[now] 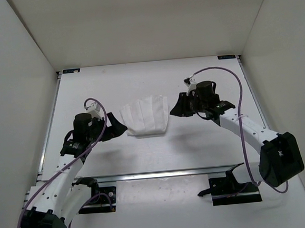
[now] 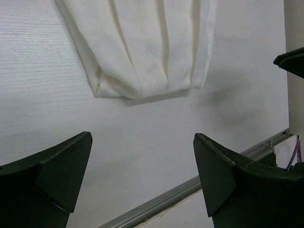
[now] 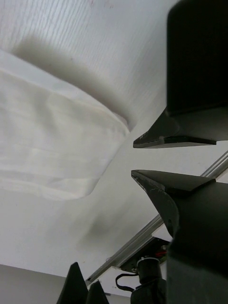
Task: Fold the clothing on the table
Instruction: Fold the skirt
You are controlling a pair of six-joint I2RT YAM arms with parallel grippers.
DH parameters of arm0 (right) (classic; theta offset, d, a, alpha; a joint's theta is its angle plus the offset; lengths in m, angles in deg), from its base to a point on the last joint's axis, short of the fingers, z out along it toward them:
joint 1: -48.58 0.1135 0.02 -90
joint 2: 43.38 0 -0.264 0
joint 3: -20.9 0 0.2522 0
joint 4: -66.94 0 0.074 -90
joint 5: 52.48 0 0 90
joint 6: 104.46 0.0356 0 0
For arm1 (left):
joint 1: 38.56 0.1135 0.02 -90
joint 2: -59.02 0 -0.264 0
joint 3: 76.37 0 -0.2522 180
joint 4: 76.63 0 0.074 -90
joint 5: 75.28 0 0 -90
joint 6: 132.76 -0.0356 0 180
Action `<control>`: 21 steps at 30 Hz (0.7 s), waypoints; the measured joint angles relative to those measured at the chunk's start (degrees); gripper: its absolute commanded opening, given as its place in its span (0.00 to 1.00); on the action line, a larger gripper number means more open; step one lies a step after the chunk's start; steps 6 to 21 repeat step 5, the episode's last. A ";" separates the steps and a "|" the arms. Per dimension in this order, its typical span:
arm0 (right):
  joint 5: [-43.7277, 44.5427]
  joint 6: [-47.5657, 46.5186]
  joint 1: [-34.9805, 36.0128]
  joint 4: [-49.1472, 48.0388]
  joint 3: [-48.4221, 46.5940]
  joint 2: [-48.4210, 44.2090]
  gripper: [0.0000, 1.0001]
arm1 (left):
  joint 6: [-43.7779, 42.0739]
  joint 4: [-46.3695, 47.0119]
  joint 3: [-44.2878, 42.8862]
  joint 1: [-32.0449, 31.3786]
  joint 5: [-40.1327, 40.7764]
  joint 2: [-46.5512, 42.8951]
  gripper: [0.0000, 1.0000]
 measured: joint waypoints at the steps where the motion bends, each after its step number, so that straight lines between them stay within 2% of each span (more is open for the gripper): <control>1: -0.13 0.00 -0.42 0.15 0.11 -0.28 0.23 | -0.15 0.22 0.00 -0.48 -0.22 -0.20 0.98; 21: 0.04 -0.11 -0.79 -0.04 0.04 -0.68 0.23 | -0.26 0.59 0.02 -1.68 -1.07 -0.98 0.99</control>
